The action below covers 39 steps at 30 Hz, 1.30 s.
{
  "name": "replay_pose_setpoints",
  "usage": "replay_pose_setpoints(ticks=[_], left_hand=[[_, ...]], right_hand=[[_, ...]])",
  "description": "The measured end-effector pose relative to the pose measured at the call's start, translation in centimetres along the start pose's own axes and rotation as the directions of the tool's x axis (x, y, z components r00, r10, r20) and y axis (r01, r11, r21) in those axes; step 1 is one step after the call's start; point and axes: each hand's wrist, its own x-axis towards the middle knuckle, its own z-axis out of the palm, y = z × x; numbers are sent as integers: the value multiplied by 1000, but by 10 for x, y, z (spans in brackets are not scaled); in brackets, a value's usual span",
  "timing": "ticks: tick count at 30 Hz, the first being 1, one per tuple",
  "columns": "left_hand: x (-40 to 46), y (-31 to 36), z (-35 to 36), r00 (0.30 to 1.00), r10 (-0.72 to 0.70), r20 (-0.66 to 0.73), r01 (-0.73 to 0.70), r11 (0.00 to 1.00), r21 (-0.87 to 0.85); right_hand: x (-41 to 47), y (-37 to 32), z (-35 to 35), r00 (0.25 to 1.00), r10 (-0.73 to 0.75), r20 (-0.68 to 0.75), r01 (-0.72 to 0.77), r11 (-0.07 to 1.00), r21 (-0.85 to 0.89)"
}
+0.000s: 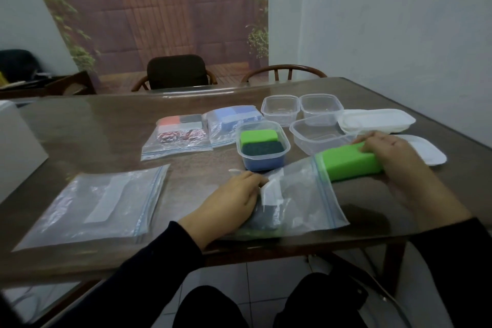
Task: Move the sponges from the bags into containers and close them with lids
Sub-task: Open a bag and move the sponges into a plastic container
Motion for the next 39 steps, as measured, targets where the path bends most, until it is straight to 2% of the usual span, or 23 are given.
replay_pose_setpoints(ticks=[4, 6, 10, 13, 16, 20, 29, 34, 39], left_hand=[[1, -2, 0, 1000, -28, 7, 28, 999, -36], [2, -1, 0, 999, -32, 1, 32, 998, -57], [2, -3, 1, 999, -34, -15, 33, 995, -92], [0, -5, 3, 999, -28, -35, 25, 995, -100], [0, -6, 3, 999, -22, -48, 17, 995, -100], [1, -8, 4, 998, -14, -63, 8, 995, -97], [1, -8, 5, 996, 4, -93, -13, 995, -98], [0, -7, 4, 996, -1, -93, -9, 994, -108], [1, -7, 4, 996, -7, -93, -3, 995, -102]], right_hand=[[10, -6, -7, 971, -67, -228, 93, 990, 107], [21, -8, -1, 940, -155, -305, 165, 986, 6], [56, -14, 22, 916, -336, -217, 264, 916, -302], [85, -21, 35, 964, -233, -127, 123, 815, -566], [102, -20, 42, 995, -91, -43, 37, 728, -685], [107, -8, 47, 997, 20, 71, 34, 729, -684], [115, -6, 36, 984, 58, 166, 82, 684, -725], [123, -12, 41, 958, 146, 247, 134, 535, -834], [129, -22, 49, 927, 246, 283, 152, 443, -883]])
